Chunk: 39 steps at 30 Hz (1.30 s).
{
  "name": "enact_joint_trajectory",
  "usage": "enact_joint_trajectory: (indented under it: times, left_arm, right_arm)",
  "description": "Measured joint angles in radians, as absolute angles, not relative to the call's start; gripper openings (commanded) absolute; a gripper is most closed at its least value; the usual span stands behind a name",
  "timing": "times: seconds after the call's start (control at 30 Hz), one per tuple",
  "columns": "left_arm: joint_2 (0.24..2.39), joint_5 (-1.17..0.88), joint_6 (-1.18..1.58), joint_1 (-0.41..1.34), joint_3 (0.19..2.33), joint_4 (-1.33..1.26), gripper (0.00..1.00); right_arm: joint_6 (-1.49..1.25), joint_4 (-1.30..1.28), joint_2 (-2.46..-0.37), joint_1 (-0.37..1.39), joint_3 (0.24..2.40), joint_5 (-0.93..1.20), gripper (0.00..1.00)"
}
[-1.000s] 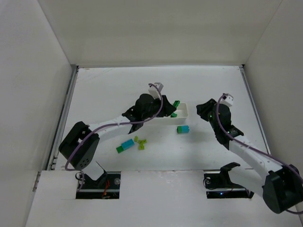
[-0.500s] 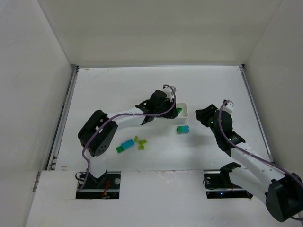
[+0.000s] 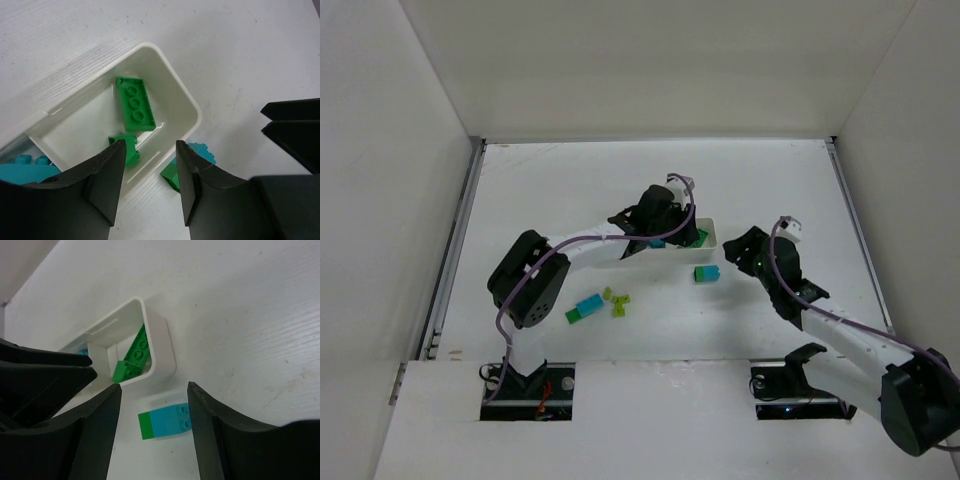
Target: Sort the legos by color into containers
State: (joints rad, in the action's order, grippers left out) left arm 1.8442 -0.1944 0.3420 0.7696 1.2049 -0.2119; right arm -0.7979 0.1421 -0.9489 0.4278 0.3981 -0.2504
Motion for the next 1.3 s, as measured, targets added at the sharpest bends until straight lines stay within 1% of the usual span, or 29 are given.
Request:
enact_joint_trajectory:
  times: [0.2, 0.23, 0.27, 0.3, 0.4, 0.57, 0.67, 0.73, 1.07, 1.3]
  left_arm:
    - [1.836, -0.192, 0.342, 0.770, 1.195, -0.220, 0.42]
    - [1.824, -0.189, 0.345, 0.770, 1.177, -0.229, 0.42]
    - [1.803, -0.185, 0.350, 0.770, 1.149, -0.238, 0.42]
    - [1.777, -0.181, 0.357, 0.771, 1.120, -0.242, 0.42]
    - [1.666, -0.166, 0.386, 0.777, 1.008, -0.260, 0.42]
    - [1.481, -0.133, 0.451, 0.814, 0.841, -0.309, 0.47]
    - [1.396, -0.108, 0.488, 0.844, 0.751, -0.332, 0.50]
    - [1.355, -0.089, 0.506, 0.863, 0.695, -0.346, 0.50]
    - [1.244, -0.037, 0.565, 0.872, 0.550, -0.368, 0.51]
    - [1.199, -0.027, 0.607, 0.858, 0.493, -0.377, 0.56]
  right_arm:
    - [-0.804, 0.141, -1.031, 0.462, 0.393, -0.248, 0.62]
    - [-0.804, 0.140, -1.049, 0.467, 0.394, -0.246, 0.61]
    - [-0.804, 0.139, -1.068, 0.468, 0.395, -0.243, 0.58]
    - [-0.804, 0.137, -1.089, 0.470, 0.398, -0.239, 0.57]
    - [-0.805, 0.134, -1.158, 0.474, 0.413, -0.226, 0.57]
    - [-0.810, 0.132, -1.241, 0.480, 0.446, -0.212, 0.62]
    - [-0.813, 0.131, -1.272, 0.492, 0.463, -0.203, 0.61]
    - [-0.817, 0.132, -1.285, 0.510, 0.469, -0.194, 0.59]
    - [-0.871, 0.138, -1.335, 0.655, 0.488, -0.165, 0.58]
    - [-0.885, 0.158, -1.413, 0.745, 0.551, -0.149, 0.57]
